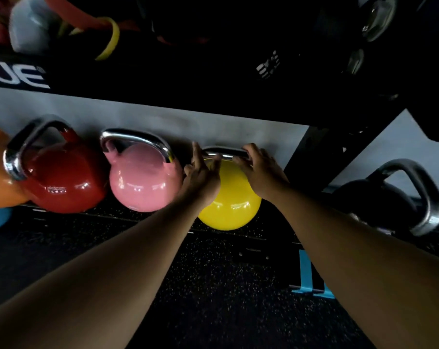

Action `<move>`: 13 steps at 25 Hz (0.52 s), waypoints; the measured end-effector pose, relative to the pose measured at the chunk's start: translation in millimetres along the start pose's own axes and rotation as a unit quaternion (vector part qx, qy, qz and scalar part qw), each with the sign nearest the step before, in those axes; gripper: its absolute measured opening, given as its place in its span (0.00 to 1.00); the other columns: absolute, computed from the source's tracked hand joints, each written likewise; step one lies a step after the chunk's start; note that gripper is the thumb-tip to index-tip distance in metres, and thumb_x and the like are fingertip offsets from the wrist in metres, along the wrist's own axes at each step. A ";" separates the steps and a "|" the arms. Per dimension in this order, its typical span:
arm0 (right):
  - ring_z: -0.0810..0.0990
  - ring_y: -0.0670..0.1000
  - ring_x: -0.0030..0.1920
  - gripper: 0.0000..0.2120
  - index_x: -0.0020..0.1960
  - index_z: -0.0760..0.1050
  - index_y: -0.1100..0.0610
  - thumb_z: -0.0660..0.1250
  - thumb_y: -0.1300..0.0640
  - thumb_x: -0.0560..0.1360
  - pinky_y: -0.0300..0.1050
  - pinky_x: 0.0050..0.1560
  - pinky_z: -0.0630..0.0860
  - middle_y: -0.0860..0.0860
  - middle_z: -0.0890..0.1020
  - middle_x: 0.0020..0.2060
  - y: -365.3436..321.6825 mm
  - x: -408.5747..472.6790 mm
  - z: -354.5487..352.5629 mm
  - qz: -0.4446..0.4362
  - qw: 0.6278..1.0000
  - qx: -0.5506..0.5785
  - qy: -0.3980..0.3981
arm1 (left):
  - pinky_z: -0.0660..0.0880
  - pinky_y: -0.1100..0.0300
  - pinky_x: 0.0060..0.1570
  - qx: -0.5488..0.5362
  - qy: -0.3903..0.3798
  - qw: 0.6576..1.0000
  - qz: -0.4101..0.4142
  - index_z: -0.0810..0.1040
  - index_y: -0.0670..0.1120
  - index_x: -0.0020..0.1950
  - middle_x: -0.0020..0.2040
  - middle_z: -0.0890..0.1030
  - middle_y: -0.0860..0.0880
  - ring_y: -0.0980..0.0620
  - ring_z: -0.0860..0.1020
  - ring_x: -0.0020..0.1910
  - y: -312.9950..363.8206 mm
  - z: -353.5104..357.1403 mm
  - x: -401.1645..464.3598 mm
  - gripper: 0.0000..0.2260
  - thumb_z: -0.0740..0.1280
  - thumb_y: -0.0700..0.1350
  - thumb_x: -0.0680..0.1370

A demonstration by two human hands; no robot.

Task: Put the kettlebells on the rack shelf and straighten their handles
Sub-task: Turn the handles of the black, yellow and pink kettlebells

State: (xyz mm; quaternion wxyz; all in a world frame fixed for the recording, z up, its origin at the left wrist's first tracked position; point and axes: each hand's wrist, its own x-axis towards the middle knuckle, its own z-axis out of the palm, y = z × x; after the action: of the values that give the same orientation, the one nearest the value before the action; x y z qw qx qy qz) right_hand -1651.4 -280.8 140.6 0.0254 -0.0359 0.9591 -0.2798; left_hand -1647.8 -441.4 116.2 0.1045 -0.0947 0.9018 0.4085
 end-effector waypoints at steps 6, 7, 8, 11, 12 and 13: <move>0.77 0.60 0.56 0.22 0.61 0.73 0.52 0.61 0.37 0.77 0.50 0.49 0.72 0.55 0.80 0.56 -28.7 -20.3 30.4 0.106 0.983 0.067 0.136 | 0.67 0.44 0.68 -0.167 -0.005 0.986 0.021 0.44 0.56 0.79 0.77 0.62 0.40 0.36 0.68 0.71 -1.9 -11.0 30.0 0.33 0.56 0.62 0.80; 0.79 0.58 0.51 0.20 0.57 0.74 0.51 0.63 0.36 0.76 0.50 0.45 0.73 0.53 0.82 0.51 -26.7 -22.6 30.2 0.115 0.978 0.099 0.140 | 0.66 0.45 0.69 -0.194 -0.012 0.980 0.040 0.51 0.52 0.79 0.75 0.67 0.42 0.39 0.68 0.72 -5.3 -11.6 30.1 0.32 0.58 0.61 0.79; 0.80 0.55 0.46 0.19 0.53 0.74 0.51 0.66 0.37 0.74 0.51 0.42 0.74 0.52 0.83 0.47 -22.5 -24.2 25.2 0.127 0.970 0.163 0.130 | 0.66 0.45 0.69 -0.217 -0.016 0.975 0.046 0.57 0.49 0.76 0.73 0.70 0.42 0.41 0.68 0.71 -6.1 -9.1 27.2 0.30 0.60 0.61 0.79; 0.82 0.53 0.45 0.17 0.55 0.78 0.50 0.70 0.41 0.73 0.55 0.45 0.79 0.52 0.84 0.47 -24.4 -26.8 19.0 0.150 0.931 0.312 0.114 | 0.65 0.45 0.70 -0.254 -0.026 0.965 0.054 0.63 0.44 0.73 0.71 0.71 0.40 0.42 0.69 0.70 -2.6 -1.1 24.0 0.27 0.60 0.58 0.80; 0.82 0.53 0.48 0.16 0.57 0.78 0.48 0.68 0.41 0.75 0.52 0.47 0.78 0.51 0.84 0.48 -30.1 -29.3 25.3 0.152 0.937 0.286 0.134 | 0.65 0.47 0.70 -0.261 -0.038 0.962 0.066 0.63 0.44 0.73 0.71 0.71 0.40 0.42 0.68 0.71 -2.6 -2.3 28.3 0.26 0.60 0.57 0.81; 0.82 0.54 0.49 0.15 0.59 0.77 0.47 0.64 0.41 0.77 0.50 0.47 0.77 0.50 0.84 0.48 -36.0 -30.9 33.1 0.153 0.940 0.266 0.147 | 0.63 0.49 0.71 -0.270 -0.055 0.958 0.076 0.61 0.45 0.75 0.74 0.69 0.41 0.44 0.66 0.73 -2.0 -5.1 34.5 0.26 0.59 0.56 0.81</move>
State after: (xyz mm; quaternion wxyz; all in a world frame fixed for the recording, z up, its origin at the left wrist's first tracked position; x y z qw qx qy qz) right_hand -1616.4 -326.2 133.1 -0.0649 0.1608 0.8366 -0.5196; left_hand -1681.1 -449.5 108.9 0.0934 -0.0281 0.7551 0.6483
